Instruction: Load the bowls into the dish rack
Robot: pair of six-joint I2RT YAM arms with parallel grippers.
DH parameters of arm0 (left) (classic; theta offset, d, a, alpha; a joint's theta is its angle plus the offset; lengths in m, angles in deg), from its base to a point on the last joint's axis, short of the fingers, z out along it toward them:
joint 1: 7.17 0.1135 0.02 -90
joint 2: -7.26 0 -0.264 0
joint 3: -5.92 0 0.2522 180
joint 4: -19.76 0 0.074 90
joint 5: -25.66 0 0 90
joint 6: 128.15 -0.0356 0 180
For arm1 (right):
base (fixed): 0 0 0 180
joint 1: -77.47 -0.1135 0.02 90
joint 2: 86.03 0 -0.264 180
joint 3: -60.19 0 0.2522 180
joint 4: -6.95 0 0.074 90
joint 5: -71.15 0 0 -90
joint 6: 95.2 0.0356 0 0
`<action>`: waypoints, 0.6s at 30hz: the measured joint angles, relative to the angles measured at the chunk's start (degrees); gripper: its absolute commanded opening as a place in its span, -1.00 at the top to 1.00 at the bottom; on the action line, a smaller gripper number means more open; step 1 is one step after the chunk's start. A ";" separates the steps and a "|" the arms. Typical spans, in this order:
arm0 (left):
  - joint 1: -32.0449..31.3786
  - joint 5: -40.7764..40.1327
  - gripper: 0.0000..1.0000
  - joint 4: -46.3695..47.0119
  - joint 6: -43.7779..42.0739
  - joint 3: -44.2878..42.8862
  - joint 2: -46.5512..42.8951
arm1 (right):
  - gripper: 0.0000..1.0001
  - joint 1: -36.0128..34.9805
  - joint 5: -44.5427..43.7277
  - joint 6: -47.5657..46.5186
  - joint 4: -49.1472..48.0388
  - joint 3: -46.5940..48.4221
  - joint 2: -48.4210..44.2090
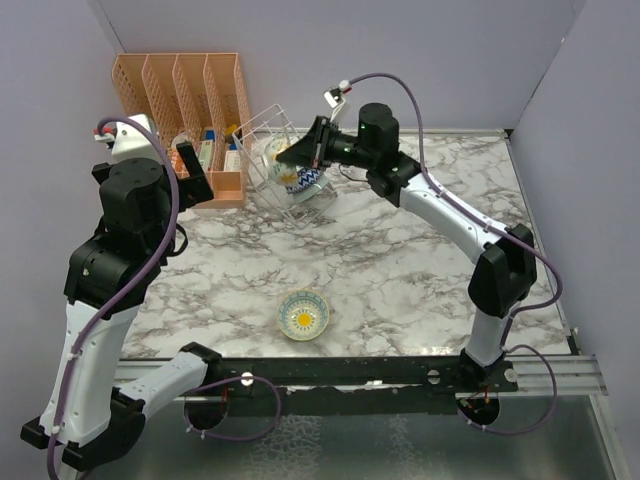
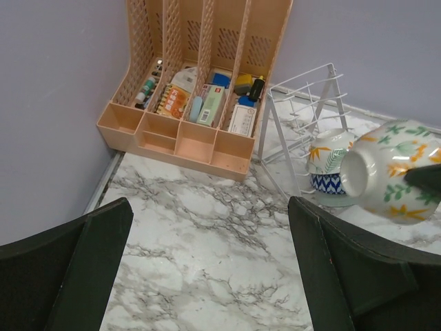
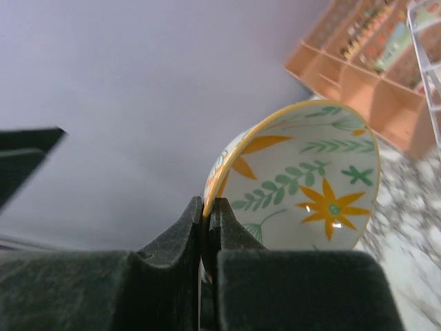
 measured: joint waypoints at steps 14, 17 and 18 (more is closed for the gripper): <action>0.00 -0.24 -0.98 0.00 -1.84 -0.13 0.55 | 0.98 3.98 -15.82 37.88 -51.15 -9.84 10.27; 0.00 -0.24 -0.98 0.00 -2.27 -0.13 0.81 | 0.98 3.98 -22.99 40.68 -53.94 -9.09 12.81; 0.00 -0.24 -0.98 0.00 -2.45 -0.13 0.92 | 0.98 3.98 -24.52 41.18 -54.25 -8.57 13.46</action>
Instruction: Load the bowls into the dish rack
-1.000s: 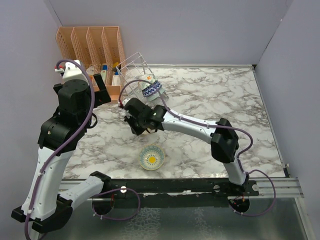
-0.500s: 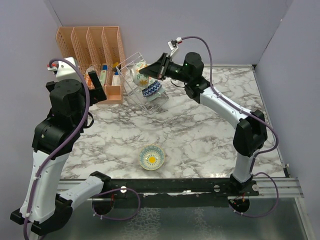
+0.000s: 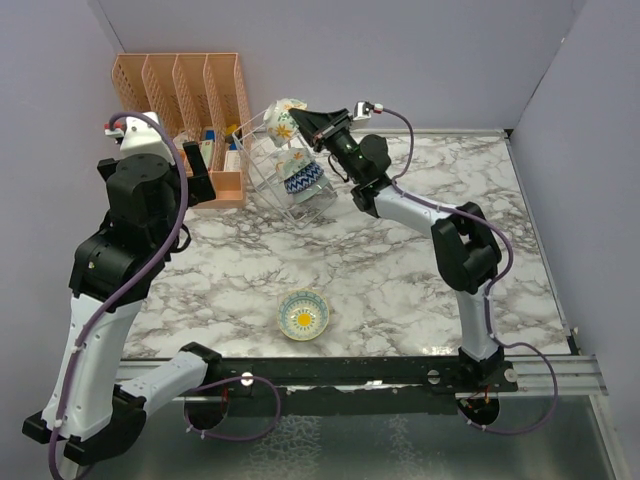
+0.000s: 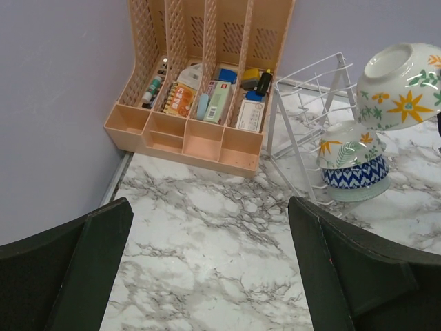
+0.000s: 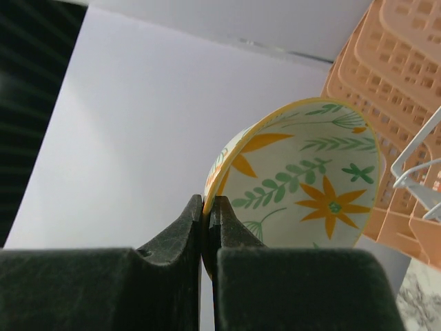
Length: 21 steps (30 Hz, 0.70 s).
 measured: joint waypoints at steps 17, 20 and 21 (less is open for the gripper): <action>0.00 0.07 -0.98 0.33 -2.71 3.39 0.57 | 0.98 -1.97 -13.38 9.20 3.72 1.99 5.16; 0.00 0.09 -0.98 0.42 -2.80 3.98 0.57 | 0.98 -2.43 -13.84 10.67 3.82 1.99 6.54; 0.00 0.11 -0.98 0.44 -2.82 4.15 0.57 | 0.98 -2.58 -14.05 11.15 3.85 1.99 7.26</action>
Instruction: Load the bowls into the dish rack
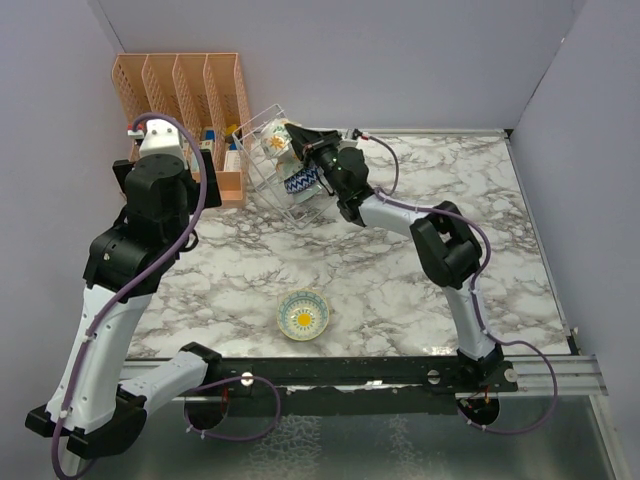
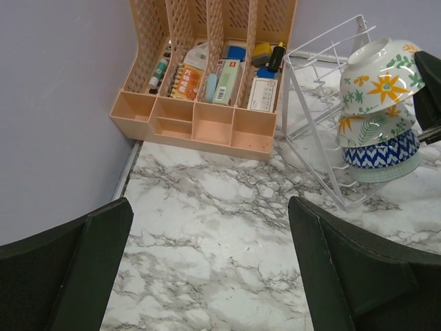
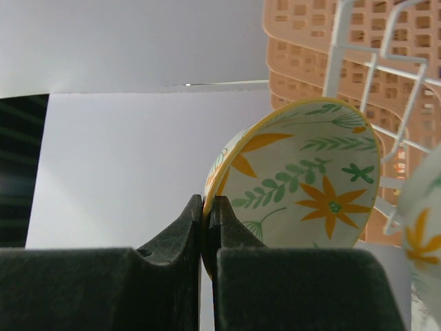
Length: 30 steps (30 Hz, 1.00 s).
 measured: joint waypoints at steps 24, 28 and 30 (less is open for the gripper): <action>0.00 0.17 -0.98 0.87 -1.27 2.19 -0.07 | 0.66 -0.11 -3.28 3.58 1.31 -1.88 4.55; 0.00 0.20 -0.98 0.87 -1.27 2.29 -0.07 | 0.59 -0.13 -3.41 4.22 1.42 -2.58 4.55; 0.00 0.24 -0.98 0.87 -1.27 2.29 -0.07 | 0.52 -0.13 -3.39 4.83 1.33 -2.84 4.52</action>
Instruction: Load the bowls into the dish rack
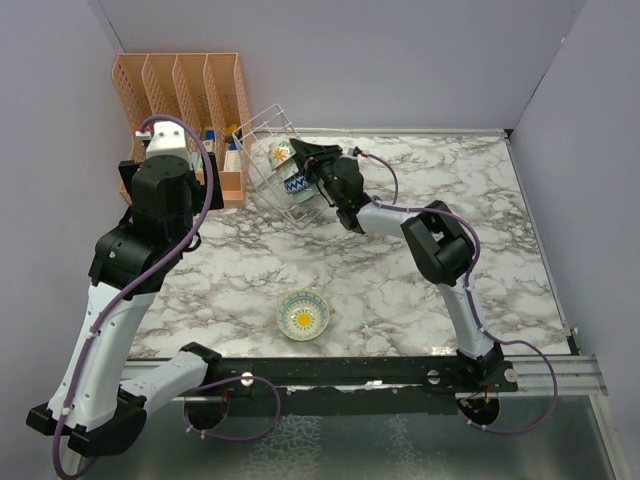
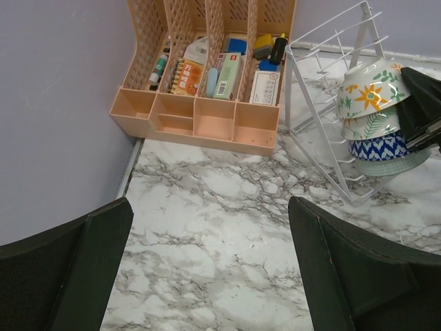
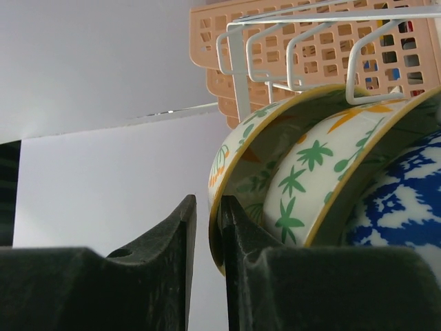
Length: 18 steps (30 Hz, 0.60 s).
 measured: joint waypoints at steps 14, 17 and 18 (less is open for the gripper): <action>-0.31 0.72 -0.98 0.00 0.07 0.00 0.00 | 0.26 0.42 0.61 0.85 4.50 -5.01 -4.87; -0.33 0.83 -0.98 0.00 0.07 0.00 0.00 | 0.24 0.63 0.81 1.14 5.86 -6.60 -6.82; -0.33 0.83 -0.98 0.00 0.07 0.00 0.00 | 0.24 0.68 0.85 1.11 6.05 -6.84 -7.15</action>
